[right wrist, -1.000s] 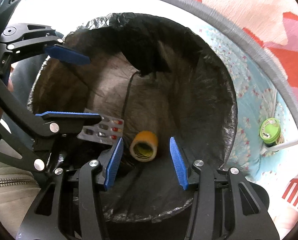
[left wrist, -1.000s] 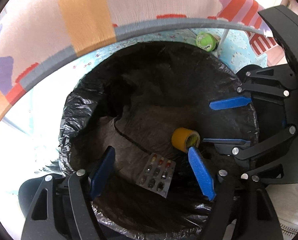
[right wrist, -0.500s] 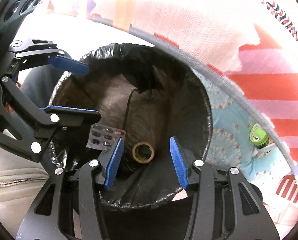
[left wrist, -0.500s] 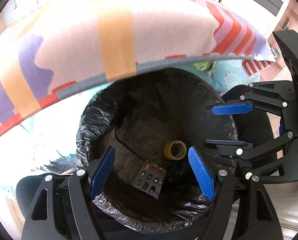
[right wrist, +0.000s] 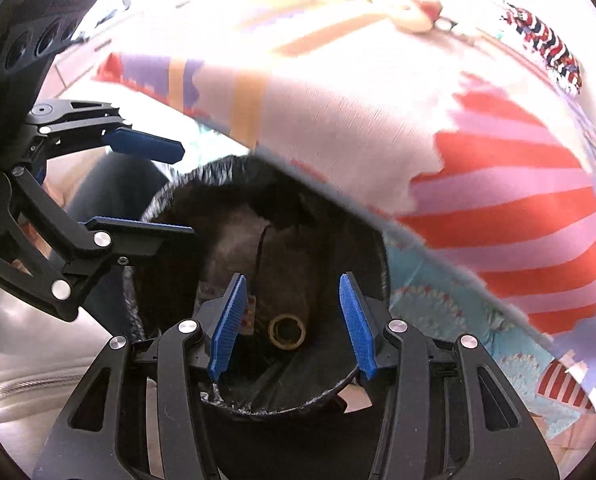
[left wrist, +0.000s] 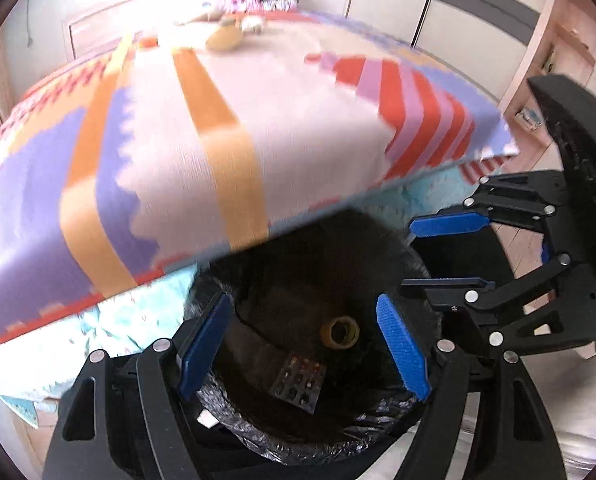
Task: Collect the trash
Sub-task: 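Move both tools back over the bed toward the white plastic clip, then close the right tool on the white plastic clip while the left tool grasps a paper label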
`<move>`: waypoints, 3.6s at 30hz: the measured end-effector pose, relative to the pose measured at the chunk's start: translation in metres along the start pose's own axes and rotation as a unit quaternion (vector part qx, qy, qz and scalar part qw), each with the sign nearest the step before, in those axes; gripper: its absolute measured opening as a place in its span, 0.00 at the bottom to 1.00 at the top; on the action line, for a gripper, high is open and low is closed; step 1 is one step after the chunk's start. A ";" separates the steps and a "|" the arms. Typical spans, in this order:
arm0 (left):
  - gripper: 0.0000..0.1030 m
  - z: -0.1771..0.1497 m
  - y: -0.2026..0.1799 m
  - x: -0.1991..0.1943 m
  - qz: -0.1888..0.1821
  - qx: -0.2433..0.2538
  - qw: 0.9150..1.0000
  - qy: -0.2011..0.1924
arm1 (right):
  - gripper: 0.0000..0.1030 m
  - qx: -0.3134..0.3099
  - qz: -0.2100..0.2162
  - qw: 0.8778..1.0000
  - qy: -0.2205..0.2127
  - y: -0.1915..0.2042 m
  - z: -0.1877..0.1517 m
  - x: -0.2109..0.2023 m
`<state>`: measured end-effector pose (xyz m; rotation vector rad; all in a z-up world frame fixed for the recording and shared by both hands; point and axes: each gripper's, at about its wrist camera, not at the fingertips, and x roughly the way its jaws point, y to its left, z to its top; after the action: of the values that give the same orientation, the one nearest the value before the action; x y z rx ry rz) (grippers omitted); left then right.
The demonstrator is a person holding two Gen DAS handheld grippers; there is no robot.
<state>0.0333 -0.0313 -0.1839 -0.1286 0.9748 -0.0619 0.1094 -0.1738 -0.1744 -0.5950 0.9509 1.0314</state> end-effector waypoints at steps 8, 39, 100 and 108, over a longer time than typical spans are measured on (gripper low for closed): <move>0.71 0.029 0.008 -0.038 0.004 0.008 0.998 -0.059 | 0.47 0.023 -0.006 0.999 -0.046 -0.019 0.017 -0.025; 0.71 0.144 0.089 -0.027 0.031 0.007 0.991 -0.130 | 0.47 0.075 -0.015 0.984 -0.161 -0.106 0.142 -0.038; 0.19 0.218 0.167 0.033 -0.038 0.078 0.987 -0.135 | 0.70 0.018 0.002 0.997 -0.078 -0.147 0.287 0.078; 0.19 0.204 0.160 0.023 -0.039 0.070 0.987 -0.140 | 0.60 0.040 0.006 0.996 -0.075 -0.155 0.284 0.080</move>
<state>0.2141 0.1412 -0.1120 -0.0449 0.6812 -0.1792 0.3707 0.0220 -0.1092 -0.4393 0.8612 1.0289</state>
